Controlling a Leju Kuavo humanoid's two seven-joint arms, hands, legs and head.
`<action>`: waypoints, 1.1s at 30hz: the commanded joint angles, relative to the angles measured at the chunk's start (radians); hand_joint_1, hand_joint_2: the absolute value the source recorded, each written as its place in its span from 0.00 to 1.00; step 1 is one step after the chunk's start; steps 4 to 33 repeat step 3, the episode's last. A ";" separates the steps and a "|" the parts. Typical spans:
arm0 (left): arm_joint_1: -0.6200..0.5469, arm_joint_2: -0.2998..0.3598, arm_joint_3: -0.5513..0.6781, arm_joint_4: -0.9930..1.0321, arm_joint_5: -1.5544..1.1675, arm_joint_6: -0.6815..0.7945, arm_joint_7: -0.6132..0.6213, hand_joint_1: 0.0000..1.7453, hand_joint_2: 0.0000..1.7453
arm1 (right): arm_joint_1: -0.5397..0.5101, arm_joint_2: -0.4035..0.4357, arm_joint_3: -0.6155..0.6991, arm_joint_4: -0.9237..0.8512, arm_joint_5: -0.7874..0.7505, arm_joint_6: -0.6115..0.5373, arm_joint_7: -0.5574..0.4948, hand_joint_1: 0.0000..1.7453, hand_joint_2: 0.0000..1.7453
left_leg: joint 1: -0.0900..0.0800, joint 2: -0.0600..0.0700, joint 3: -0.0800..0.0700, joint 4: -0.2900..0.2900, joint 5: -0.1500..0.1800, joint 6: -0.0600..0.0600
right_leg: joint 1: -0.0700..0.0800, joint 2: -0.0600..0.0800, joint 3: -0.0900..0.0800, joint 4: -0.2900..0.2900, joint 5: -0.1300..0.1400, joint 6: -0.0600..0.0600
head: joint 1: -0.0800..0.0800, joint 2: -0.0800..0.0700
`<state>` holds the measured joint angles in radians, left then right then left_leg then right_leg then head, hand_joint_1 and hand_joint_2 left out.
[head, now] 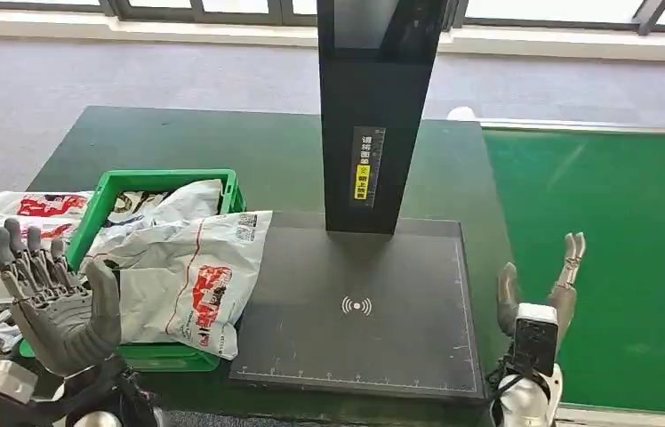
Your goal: Moved the parcel from conveyor to table for the left to box.
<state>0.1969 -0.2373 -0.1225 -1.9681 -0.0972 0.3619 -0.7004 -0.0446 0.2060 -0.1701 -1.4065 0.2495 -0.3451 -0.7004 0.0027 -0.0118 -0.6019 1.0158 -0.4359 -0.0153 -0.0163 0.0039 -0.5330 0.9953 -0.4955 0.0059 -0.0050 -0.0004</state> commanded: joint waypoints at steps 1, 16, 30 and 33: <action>-0.110 -0.034 0.007 0.079 0.062 -0.169 0.002 0.00 1.00 | 0.008 -0.034 0.230 -0.072 -0.014 0.047 0.002 0.00 1.00 | 0.000 0.001 0.000 0.000 0.000 0.000 | 0.000 0.000 0.000 0.000 0.000 -0.001 | 0.000 0.000; -0.110 -0.034 0.007 0.079 0.062 -0.169 0.002 0.00 1.00 | 0.008 -0.034 0.230 -0.072 -0.014 0.047 0.002 0.00 1.00 | 0.000 0.000 0.001 -0.001 0.000 0.000 | 0.000 0.000 0.001 -0.001 0.000 -0.001 | 0.000 0.000; -0.110 -0.034 0.007 0.079 0.062 -0.169 0.002 0.00 1.00 | 0.008 -0.034 0.230 -0.072 -0.014 0.047 0.002 0.00 1.00 | 0.000 0.000 0.001 -0.001 0.000 0.000 | 0.000 0.000 0.001 -0.001 0.000 -0.001 | 0.000 0.000; -0.110 -0.034 0.007 0.079 0.062 -0.169 0.002 0.00 1.00 | 0.008 -0.034 0.230 -0.072 -0.014 0.047 0.002 0.00 1.00 | 0.000 0.000 0.001 -0.001 0.000 0.000 | 0.000 0.000 0.001 -0.001 0.000 -0.001 | 0.000 0.000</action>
